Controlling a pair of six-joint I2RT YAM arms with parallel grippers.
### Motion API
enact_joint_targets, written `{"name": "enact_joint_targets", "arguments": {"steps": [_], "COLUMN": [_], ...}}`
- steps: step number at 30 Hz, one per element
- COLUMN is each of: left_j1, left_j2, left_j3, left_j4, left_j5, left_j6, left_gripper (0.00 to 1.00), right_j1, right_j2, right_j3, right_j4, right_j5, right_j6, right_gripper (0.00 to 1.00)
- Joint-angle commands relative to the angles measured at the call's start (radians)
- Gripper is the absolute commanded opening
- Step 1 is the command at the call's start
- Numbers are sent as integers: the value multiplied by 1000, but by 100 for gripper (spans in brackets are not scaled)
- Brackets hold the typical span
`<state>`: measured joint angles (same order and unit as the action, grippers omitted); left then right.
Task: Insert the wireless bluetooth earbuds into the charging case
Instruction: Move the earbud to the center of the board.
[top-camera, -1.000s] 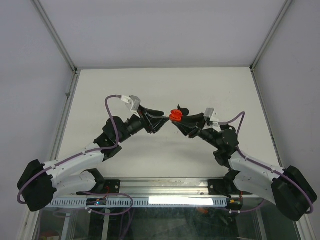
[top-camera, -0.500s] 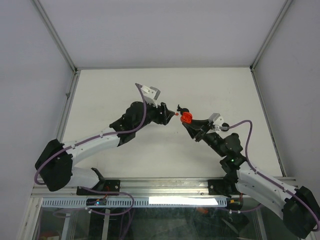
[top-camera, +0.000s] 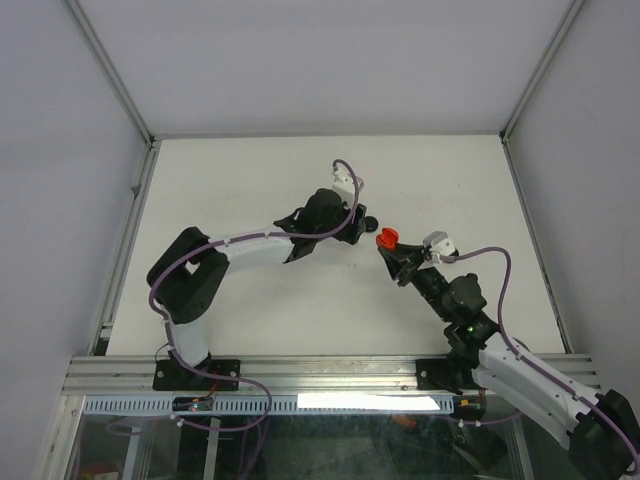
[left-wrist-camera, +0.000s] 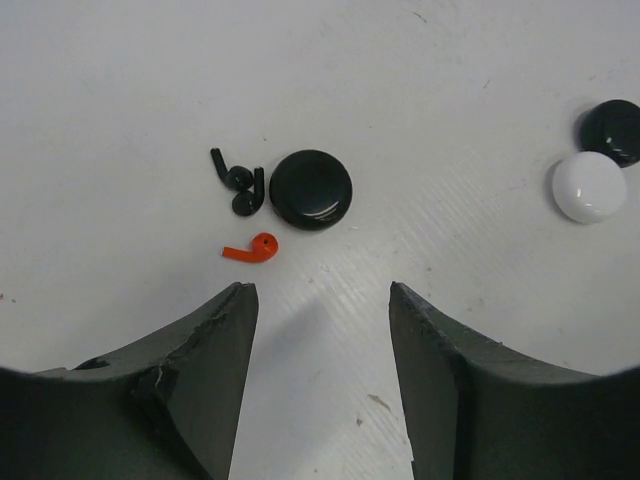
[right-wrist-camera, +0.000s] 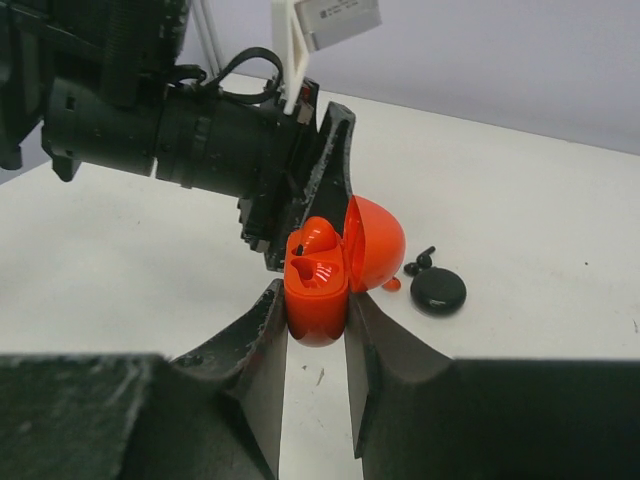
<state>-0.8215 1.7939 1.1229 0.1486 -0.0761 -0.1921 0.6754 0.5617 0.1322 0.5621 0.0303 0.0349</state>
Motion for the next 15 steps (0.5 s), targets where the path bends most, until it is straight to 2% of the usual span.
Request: {"name": "enact_joint_targets", "arguments": {"steps": [1, 6, 15], "left_j1": [19, 34, 41], "left_j2": [98, 201, 300], "left_j3": [117, 202, 286], "left_j4": [28, 17, -55], "left_j5": [32, 57, 93], "left_j6": [107, 173, 206], "left_gripper": [55, 52, 49], "right_j1": [-1, -2, -1], "right_j2": [-27, -53, -90], "right_j3": [-12, -13, -16], "right_j4": [6, -22, -43], "right_j5": [60, 72, 82], "right_j6": [-13, -13, -21], "right_gripper": [0, 0, 0]}}
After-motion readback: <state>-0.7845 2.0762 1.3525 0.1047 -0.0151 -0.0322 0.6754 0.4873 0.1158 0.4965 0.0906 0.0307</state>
